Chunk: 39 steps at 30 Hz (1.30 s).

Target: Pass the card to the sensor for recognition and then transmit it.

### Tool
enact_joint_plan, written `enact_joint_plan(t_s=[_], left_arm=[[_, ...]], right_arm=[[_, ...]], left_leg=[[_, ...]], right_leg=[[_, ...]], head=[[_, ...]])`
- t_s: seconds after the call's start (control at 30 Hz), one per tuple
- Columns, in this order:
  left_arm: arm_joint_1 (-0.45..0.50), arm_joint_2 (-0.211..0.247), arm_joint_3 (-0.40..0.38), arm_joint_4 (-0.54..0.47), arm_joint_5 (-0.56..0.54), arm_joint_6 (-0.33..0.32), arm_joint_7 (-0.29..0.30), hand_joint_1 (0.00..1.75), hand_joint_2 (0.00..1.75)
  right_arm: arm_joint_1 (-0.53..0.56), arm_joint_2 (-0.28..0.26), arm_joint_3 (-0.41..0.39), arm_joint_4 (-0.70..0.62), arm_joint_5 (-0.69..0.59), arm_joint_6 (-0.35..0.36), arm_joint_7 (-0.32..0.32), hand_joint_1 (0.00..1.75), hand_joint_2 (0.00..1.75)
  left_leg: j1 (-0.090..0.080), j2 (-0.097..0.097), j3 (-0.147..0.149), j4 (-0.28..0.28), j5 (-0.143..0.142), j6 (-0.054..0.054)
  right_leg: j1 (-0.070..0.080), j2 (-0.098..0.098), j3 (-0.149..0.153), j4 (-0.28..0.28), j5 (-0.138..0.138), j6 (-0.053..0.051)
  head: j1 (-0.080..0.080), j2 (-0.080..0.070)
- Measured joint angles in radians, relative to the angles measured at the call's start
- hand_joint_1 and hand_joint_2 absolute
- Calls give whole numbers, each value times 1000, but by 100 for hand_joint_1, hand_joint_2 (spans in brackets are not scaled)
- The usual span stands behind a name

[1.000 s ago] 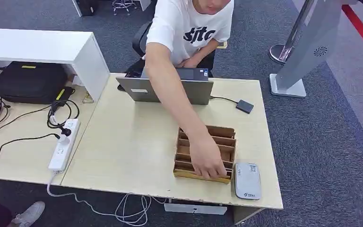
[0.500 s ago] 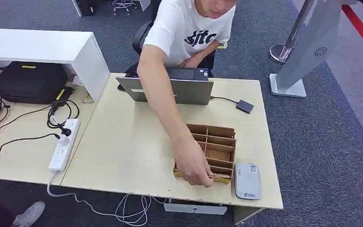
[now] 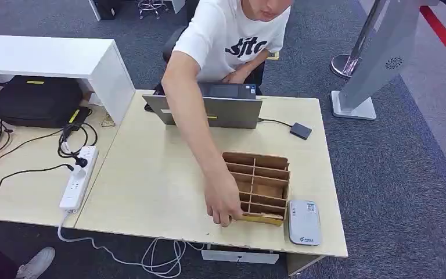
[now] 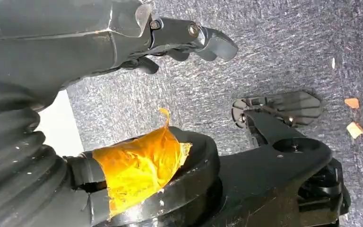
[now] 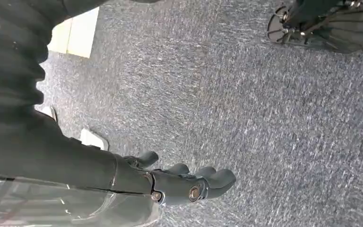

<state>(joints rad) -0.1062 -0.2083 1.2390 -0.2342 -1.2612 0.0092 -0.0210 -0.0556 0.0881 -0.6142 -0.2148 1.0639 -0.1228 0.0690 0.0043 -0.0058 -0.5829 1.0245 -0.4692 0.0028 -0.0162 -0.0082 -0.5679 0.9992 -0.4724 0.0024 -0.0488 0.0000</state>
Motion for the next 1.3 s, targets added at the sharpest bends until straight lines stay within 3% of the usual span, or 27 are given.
enact_joint_plan(t_s=[0.07, 0.1, 0.2, 0.47, 0.57, 0.6, 0.63, 0.7, 1.3], left_arm=[[0, 0, 0, 0, 0, -3, -8, 175, 175], [0, 0, 0, 0, -3, -4, -11, 161, 175], [0, 0, 0, 0, -8, -8, -15, 150, 175], [0, 0, 0, 0, -9, -6, -18, 152, 175], [0, 0, 0, 0, -9, -6, -19, 141, 175], [0, 0, 0, 0, -9, -6, -20, 119, 175], [0, 0, 0, 0, -10, -5, -20, 58, 175], [0, 0, 0, 0, -12, -3, -20, 0, 175], [0, 0, -1, 0, -24, 9, -3, 0, 175]], right_arm=[[0, 0, 0, 0, -2, 15, -7, 175, 175], [0, 0, 0, 0, -1, 24, -9, 173, 175], [0, 0, 0, 0, 5, 37, -12, 166, 175], [0, 0, 0, 0, 15, 34, -19, 150, 175], [0, 0, -2, 0, 18, 34, -19, 131, 175], [0, 0, -2, 0, 19, 34, -19, 87, 175], [0, 0, -4, 0, 22, 34, -19, 2, 175], [0, 0, -7, 0, 27, 33, -19, 0, 175], [0, 0, -22, 0, 50, 15, -7, 0, 175]], left_leg=[[0, 0, 0, 0, 0, 0], [0, 0, 0, 0, 0, 0], [0, 0, 0, 0, 0, 0], [0, 0, 0, 0, 0, 0], [0, 0, 0, 0, 0, 0], [0, 0, 0, 0, 0, 0], [0, 0, 0, 0, 0, 0], [0, 0, 0, 0, 0, 0], [0, 0, 0, 0, 0, 0]], right_leg=[[0, 0, 0, 0, 0, 0], [0, 0, 0, 0, 0, 0], [0, 0, 0, 0, 0, 0], [0, 0, 0, 0, 0, 0], [0, 0, 0, 0, 0, 0], [0, 0, 0, 0, 0, 0], [0, 0, 0, 0, 0, 0], [0, 0, 0, 0, 0, 0], [0, 0, 0, 0, 0, 0]], head=[[0, 0], [0, 0], [0, 0], [0, 0], [0, 0], [0, 0], [0, 0], [0, 0], [0, 0]])
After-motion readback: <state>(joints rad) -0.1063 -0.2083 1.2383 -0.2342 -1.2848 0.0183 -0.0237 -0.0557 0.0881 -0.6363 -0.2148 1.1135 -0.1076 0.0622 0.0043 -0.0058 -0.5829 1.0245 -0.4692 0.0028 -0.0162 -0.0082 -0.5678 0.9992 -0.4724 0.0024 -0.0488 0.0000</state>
